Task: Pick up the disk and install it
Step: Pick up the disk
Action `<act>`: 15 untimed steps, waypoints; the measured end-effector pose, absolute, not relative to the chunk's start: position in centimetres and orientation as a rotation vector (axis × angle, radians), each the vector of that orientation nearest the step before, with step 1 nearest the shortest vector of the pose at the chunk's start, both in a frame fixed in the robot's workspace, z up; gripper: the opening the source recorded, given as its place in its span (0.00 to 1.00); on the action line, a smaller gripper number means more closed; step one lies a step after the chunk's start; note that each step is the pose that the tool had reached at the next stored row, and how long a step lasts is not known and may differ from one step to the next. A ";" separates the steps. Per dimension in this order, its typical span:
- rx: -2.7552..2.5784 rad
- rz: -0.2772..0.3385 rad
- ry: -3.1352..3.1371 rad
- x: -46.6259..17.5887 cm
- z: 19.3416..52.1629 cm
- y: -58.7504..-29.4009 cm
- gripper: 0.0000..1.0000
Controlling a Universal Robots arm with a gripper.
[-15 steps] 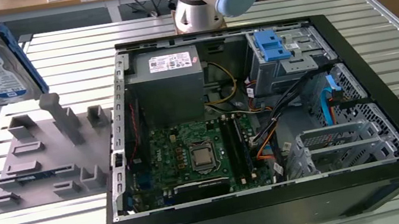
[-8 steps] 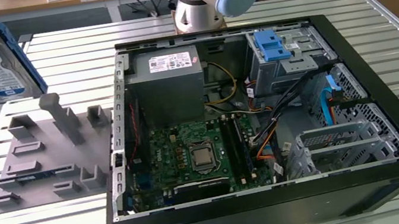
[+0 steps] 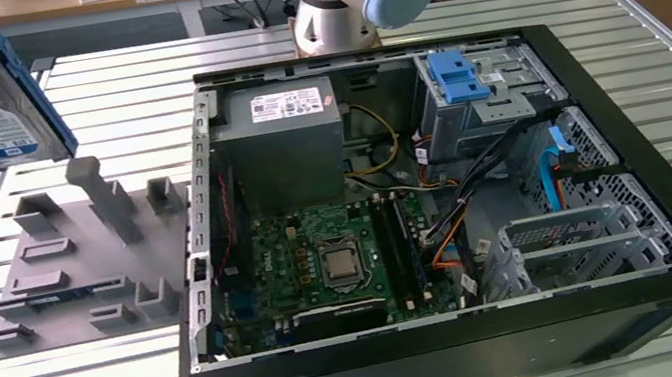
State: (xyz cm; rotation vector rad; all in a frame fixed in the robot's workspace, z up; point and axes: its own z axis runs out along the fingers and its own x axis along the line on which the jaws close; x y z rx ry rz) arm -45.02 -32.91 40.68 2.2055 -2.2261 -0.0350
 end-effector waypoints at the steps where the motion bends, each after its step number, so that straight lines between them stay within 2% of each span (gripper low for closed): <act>1: 2.205 -0.035 -2.226 -45.0 40.7 -32.9 0.36; 15: 2.205 -0.035 -2.226 -45.0 41.0 -32.9 0.36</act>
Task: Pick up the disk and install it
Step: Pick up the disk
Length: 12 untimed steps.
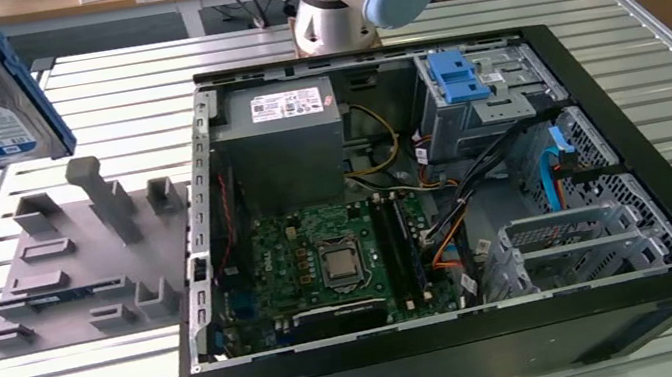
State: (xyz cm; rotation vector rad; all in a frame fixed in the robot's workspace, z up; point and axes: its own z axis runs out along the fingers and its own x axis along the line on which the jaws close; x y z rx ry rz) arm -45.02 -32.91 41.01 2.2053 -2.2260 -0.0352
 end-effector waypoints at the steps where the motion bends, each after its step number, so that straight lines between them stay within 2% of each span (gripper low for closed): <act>1: 2.205 -0.035 -2.226 -45.0 41.1 -32.9 0.36; 12: 2.205 -0.035 -2.226 -45.0 42.0 -32.9 0.36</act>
